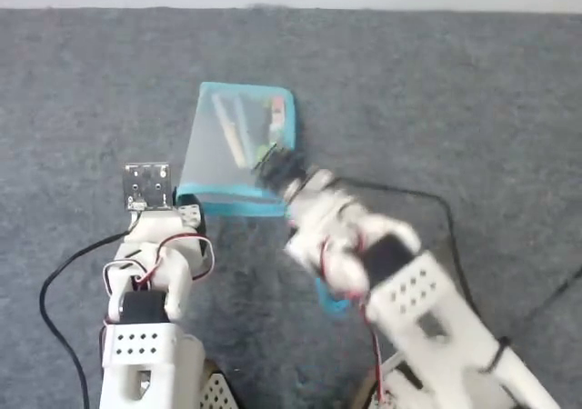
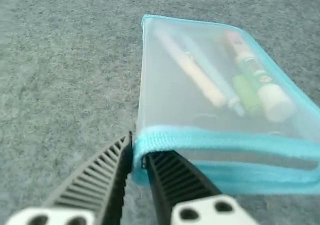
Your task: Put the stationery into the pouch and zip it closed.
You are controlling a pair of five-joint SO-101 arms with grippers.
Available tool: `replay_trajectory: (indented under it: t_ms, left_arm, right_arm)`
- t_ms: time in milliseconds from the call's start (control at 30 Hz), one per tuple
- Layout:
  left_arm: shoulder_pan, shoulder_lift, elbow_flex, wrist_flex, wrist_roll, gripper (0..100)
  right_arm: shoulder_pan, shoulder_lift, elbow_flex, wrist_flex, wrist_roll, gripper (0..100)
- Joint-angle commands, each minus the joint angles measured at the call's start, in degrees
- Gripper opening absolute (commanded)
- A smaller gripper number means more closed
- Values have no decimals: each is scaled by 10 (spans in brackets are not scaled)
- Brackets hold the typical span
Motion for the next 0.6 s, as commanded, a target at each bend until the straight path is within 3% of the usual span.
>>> replay_trajectory:
  t_ms: [0,333,567]
  left_arm:
    - [1,4,-42,2,6,12]
    - [58,4,-41,4,-18,11]
    - [57,5,-41,3,-17,11]
  right_arm:
    - [-74,-77,11,-1,23,8]
    - [-141,-62,-90,11,44,8]
    - [-246,-13,-122,15,53,8]
